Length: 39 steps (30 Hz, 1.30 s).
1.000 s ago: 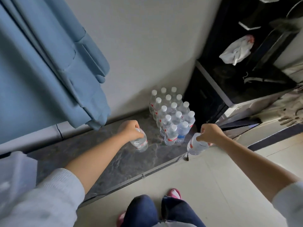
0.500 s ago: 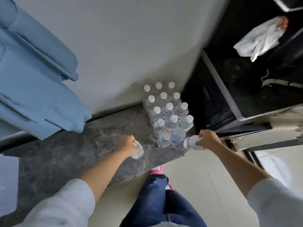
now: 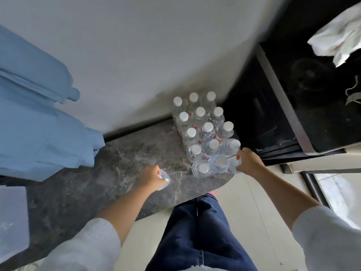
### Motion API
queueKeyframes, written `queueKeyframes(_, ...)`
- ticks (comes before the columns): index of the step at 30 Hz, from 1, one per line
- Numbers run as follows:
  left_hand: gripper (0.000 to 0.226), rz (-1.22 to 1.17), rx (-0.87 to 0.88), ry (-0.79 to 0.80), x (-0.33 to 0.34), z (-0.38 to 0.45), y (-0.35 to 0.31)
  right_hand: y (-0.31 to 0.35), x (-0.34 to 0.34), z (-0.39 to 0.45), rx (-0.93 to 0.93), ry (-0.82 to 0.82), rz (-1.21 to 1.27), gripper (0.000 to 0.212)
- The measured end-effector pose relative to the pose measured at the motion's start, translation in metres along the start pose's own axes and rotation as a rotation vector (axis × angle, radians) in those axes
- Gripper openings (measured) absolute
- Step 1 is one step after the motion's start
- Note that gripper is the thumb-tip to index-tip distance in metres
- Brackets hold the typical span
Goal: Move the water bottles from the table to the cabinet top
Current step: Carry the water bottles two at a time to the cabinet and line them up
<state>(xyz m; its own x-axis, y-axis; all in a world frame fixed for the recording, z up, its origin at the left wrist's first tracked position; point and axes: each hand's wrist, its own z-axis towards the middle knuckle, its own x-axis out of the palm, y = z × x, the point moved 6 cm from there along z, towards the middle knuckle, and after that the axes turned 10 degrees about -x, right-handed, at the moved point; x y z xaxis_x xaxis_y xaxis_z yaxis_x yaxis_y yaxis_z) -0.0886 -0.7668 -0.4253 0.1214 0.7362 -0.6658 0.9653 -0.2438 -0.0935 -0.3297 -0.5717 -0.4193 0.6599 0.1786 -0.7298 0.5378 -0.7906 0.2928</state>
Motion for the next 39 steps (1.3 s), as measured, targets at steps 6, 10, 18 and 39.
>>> queueKeyframes(6, 0.017, -0.017, -0.03, 0.003, -0.002, 0.005, -0.001, 0.0, -0.005, 0.005, -0.012, 0.006, 0.042, 0.031)
queueKeyframes(10, 0.019, -0.014, -0.037, 0.001, -0.005, 0.008, -0.009, 0.0, -0.005, 0.004, -0.014, 0.004, 0.059, 0.032)
queueKeyframes(18, 0.016, -0.066, -0.037, -0.014, -0.015, 0.008, -0.04, 0.009, -0.013, -0.003, -0.01, 0.084, -0.174, 0.04)
queueKeyframes(39, 0.026, -0.292, -0.162, -0.127, -0.087, 0.085, -0.074, 0.158, -0.015, 0.116, -0.411, 0.05, -0.376, 0.064)
